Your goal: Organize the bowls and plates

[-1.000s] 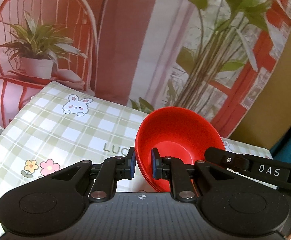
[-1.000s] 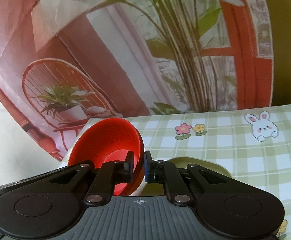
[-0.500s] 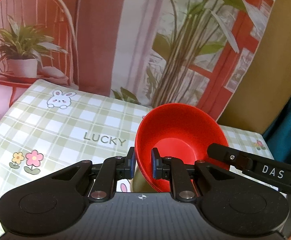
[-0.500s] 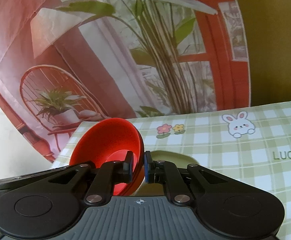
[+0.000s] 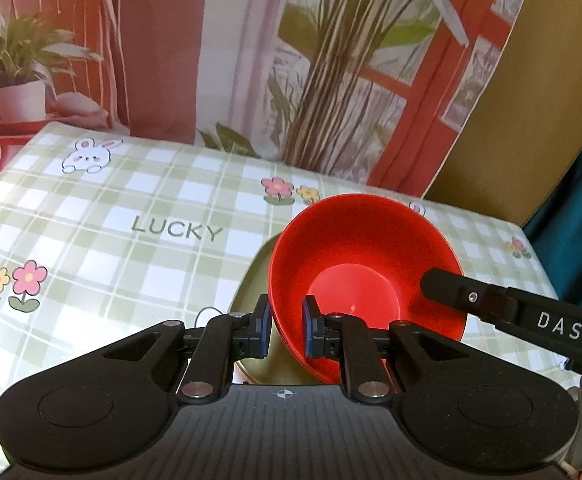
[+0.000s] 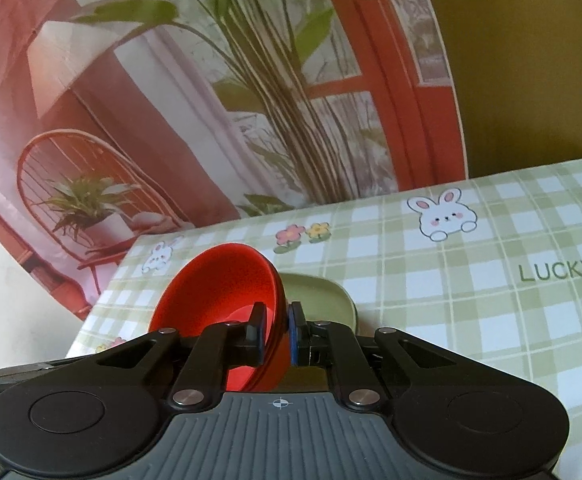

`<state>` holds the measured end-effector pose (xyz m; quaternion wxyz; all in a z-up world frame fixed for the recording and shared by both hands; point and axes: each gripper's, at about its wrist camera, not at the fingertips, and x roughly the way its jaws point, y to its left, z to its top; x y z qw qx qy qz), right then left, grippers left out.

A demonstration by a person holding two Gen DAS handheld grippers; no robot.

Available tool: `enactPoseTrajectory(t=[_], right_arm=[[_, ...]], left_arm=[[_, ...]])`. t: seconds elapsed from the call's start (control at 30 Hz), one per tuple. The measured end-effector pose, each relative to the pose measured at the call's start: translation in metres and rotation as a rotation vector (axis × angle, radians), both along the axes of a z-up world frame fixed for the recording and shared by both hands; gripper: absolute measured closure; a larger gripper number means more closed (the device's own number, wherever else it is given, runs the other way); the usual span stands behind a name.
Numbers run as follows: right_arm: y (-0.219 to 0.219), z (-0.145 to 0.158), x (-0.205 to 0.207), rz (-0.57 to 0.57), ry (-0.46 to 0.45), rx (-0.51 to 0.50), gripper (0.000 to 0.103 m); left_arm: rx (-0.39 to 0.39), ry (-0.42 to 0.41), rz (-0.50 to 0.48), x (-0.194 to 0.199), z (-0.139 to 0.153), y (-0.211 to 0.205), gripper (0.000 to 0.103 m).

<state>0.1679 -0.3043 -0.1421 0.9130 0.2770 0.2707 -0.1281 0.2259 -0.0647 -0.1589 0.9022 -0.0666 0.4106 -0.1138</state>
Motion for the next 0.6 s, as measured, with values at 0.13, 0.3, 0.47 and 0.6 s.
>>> enactPoseTrajectory(t=[0.13, 0.3, 0.47, 0.6], right_arm=[[-0.002, -0.007, 0.002, -0.003, 0.013, 0.004, 0.092], [-0.002, -0.015, 0.004, 0.0, 0.036, 0.0, 0.092], [0.0, -0.018, 0.007, 0.009, 0.05, -0.014, 0.092], [0.001, -0.02, 0.009, 0.016, 0.06, -0.021, 0.092]], left_arm=[[0.006, 0.02, -0.008, 0.005, -0.01, -0.001, 0.086], [0.017, 0.04, -0.015, 0.007, -0.021, -0.003, 0.086], [0.031, 0.055, -0.021, 0.009, -0.029, -0.004, 0.086], [0.046, 0.059, -0.026, 0.01, -0.033, -0.005, 0.086]])
